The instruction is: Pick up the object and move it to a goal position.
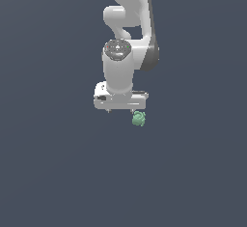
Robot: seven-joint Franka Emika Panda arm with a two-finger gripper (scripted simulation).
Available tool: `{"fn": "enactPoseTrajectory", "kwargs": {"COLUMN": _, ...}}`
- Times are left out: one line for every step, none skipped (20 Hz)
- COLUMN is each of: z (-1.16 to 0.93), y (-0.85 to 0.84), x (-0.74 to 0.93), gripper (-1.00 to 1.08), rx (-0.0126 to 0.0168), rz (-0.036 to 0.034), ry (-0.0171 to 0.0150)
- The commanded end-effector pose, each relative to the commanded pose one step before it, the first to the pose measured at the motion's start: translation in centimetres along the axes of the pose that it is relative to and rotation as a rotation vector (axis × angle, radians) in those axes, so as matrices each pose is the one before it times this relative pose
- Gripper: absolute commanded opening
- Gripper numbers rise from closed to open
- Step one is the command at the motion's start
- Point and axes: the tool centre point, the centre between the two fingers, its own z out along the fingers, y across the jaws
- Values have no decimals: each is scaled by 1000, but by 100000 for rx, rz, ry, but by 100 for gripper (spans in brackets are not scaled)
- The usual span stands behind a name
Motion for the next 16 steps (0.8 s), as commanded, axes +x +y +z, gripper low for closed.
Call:
{"fn": "enactPoseTrajectory", "kwargs": {"z": 0, "y": 1, "x": 0, "gripper": 100, "rx": 0, "rz": 0, "ry": 0}}
{"fn": "enactPoseTrajectory", "kwargs": {"z": 22, "y": 40, "x": -22, "gripper": 100, "rx": -47, "rz": -10, "ry": -85}}
{"fn": "enactPoseTrajectory", "kwargs": {"z": 91, "y": 117, "x": -56, "gripper": 100, "rx": -154, "rz": -27, "ry": -292}}
{"fn": "enactPoseTrajectory", "kwargs": {"z": 141, "y": 195, "x": -96, "gripper": 100, "rx": -246, "rz": -44, "ry": -468}}
{"fn": "enactPoseTrajectory", "kwargs": {"z": 191, "y": 273, "x": -135, "gripper": 100, "rx": -336, "rz": -62, "ry": -646}}
{"fn": "enactPoseTrajectory", "kwargs": {"z": 246, "y": 349, "x": -172, "gripper": 100, "rx": -428, "rz": -84, "ry": -835}}
{"fn": "enactPoseTrajectory", "kwargs": {"z": 252, "y": 360, "x": -177, "gripper": 100, "rx": -434, "rz": -92, "ry": -862}}
{"fn": "enactPoseTrajectory", "kwargs": {"z": 190, "y": 283, "x": -138, "gripper": 100, "rx": -331, "rz": -79, "ry": -669}}
{"fn": "enactPoseTrajectory", "kwargs": {"z": 133, "y": 205, "x": -97, "gripper": 100, "rx": -233, "rz": -64, "ry": -480}}
{"fn": "enactPoseTrajectory", "kwargs": {"z": 77, "y": 126, "x": -55, "gripper": 100, "rx": -137, "rz": -48, "ry": -289}}
{"fn": "enactPoseTrajectory", "kwargs": {"z": 10, "y": 48, "x": -19, "gripper": 100, "rx": -33, "rz": -21, "ry": -75}}
{"fn": "enactPoseTrajectory", "kwargs": {"z": -22, "y": -45, "x": 24, "gripper": 100, "rx": 43, "rz": 7, "ry": 87}}
{"fn": "enactPoseTrajectory", "kwargs": {"z": -28, "y": -98, "x": 28, "gripper": 100, "rx": 77, "rz": 66, "ry": 180}}
{"fn": "enactPoseTrajectory", "kwargs": {"z": 41, "y": -100, "x": -3, "gripper": 100, "rx": 15, "rz": 128, "ry": 85}}
{"fn": "enactPoseTrajectory", "kwargs": {"z": 83, "y": -126, "x": -19, "gripper": 100, "rx": -8, "rz": 195, "ry": 68}}
{"fn": "enactPoseTrajectory", "kwargs": {"z": 107, "y": -173, "x": -24, "gripper": 100, "rx": -6, "rz": 258, "ry": 99}}
